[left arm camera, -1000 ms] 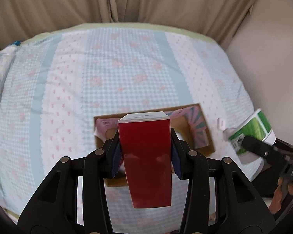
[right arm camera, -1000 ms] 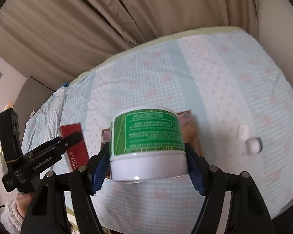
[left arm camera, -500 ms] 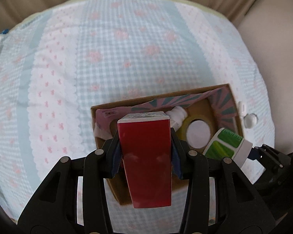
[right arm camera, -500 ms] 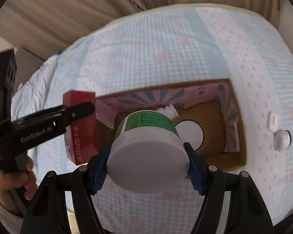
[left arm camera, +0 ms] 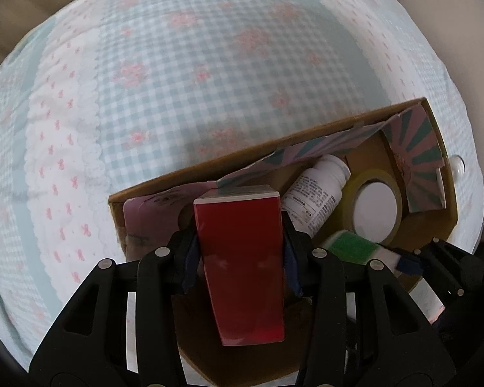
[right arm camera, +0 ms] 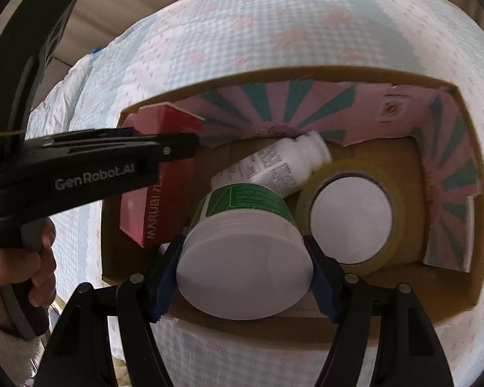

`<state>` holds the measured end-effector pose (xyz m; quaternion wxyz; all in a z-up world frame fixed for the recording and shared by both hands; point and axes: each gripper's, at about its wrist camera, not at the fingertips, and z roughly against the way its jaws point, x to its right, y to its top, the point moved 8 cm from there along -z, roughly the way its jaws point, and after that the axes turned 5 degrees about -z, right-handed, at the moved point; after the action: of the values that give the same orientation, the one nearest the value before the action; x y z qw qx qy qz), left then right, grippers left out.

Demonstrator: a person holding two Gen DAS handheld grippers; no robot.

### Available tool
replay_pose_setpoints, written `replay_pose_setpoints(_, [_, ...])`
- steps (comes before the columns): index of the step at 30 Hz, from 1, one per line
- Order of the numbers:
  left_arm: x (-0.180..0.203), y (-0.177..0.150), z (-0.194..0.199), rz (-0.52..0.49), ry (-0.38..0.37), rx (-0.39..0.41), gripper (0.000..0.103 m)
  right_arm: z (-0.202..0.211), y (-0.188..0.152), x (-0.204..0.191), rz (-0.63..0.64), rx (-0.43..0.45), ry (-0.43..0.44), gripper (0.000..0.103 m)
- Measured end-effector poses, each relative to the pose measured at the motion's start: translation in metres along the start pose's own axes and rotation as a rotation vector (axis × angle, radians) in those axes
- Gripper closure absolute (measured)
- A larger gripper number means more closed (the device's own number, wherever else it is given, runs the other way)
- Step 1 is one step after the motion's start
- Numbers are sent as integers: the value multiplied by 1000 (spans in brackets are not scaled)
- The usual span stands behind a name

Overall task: Organize rigid objects
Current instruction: 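Open both tools to drop the red box and green jar into the box, then grasp the white earbud case with the left tool while the right tool grasps the black-lidded jar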

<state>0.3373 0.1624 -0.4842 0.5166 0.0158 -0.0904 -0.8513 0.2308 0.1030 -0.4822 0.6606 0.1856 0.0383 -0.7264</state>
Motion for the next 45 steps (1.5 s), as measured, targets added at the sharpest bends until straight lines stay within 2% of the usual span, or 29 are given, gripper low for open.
replay_pose_setpoints(1, [1, 3, 4, -9, 5, 8, 41, 0, 0, -1, 12, 11, -16, 35])
replay_pose_setpoints(2, [2, 6, 8, -18, 10, 24, 2, 0, 0, -2, 23, 25, -23, 29])
replay_pose_setpoints(3, [3, 9, 12, -22, 11, 42, 0, 2, 0, -3, 36, 40, -27, 19])
replay_pose_setpoints(4, [6, 11, 15, -29, 1, 59, 0, 4, 0, -5, 58, 48, -33, 0])
replay_pose_setpoints(9, [12, 11, 11, -30, -11, 79, 0, 7, -5, -6, 119, 41, -39, 0])
replay_pose_setpoints(14, [14, 7, 10, -20, -17, 89, 0, 18, -6, 1, 81, 79, -31, 0])
replay_pose_setpoints(19, [16, 8, 25, -33, -6, 127, 0, 39, -7, 6, 66, 119, -47, 0])
replay_pose_setpoints(24, [31, 9, 58, -60, 11, 175, 0, 72, -9, 4, 70, 177, -55, 0])
replay_pose_setpoints(26, [41, 7, 81, -73, 14, 197, 0, 85, -8, -2, 85, 224, -23, 0])
replay_pose_setpoints(30, [61, 6, 118, -101, 5, 228, 0, 122, -13, 6, 54, 268, -32, 0])
replay_pose_setpoints(31, [66, 6, 126, -111, 7, 234, 0, 137, -16, 11, 39, 284, -35, 0])
replay_pose_setpoints(32, [73, 7, 135, -127, 13, 244, 0, 145, -12, 14, 38, 311, -100, 0])
replay_pose_setpoints(34, [86, 8, 146, -156, 24, 259, 0, 169, -15, 24, 18, 346, -133, 0])
replay_pose_setpoints(38, [118, 15, 162, -219, 43, 301, 0, 211, -17, 52, -67, 408, -148, 0])
replay_pose_setpoints(42, [160, 28, 165, -265, 2, 331, 0, 243, -21, 93, -136, 454, -214, 0])
replay_pose_setpoints(45, [196, 40, 160, -317, 33, 339, 0, 258, -26, 132, -214, 474, -231, 0])
